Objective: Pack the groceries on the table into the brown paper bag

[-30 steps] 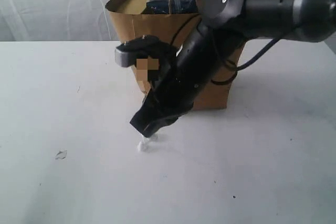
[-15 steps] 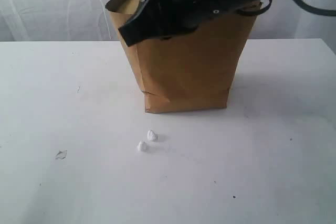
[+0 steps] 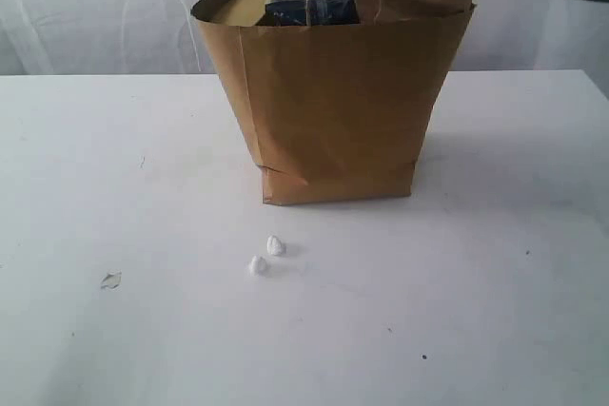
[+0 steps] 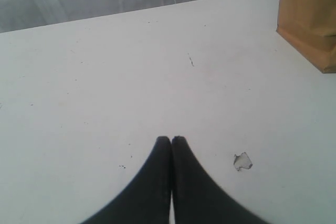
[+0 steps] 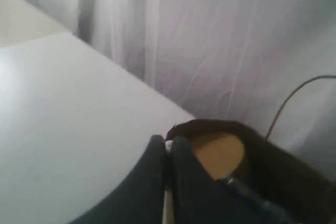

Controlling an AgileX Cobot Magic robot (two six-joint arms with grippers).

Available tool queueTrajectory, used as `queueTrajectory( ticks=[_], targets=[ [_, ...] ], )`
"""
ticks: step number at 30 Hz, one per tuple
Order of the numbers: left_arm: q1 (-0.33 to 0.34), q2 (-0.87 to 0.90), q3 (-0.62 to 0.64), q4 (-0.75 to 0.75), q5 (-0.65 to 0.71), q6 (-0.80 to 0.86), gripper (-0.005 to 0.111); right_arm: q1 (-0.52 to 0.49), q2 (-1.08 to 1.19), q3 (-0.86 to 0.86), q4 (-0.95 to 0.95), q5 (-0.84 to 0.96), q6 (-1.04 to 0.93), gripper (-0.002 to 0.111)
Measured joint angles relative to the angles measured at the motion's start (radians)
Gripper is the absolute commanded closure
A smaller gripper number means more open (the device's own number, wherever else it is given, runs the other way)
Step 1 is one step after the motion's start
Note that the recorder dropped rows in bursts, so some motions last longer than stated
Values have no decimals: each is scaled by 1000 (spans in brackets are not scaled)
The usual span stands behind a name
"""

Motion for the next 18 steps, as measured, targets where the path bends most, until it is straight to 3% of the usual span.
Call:
queueTrajectory(
  ticks=[4, 15, 18],
  targets=[
    [0, 0, 0, 0, 0, 0, 107, -16, 0, 0, -13, -87, 0, 108],
    [0, 0, 0, 0, 0, 0, 107, -127, 35, 53, -98, -120, 0, 108],
    [0, 0, 0, 0, 0, 0, 107, -152, 48, 71, -102, -120, 0, 103]
  ],
)
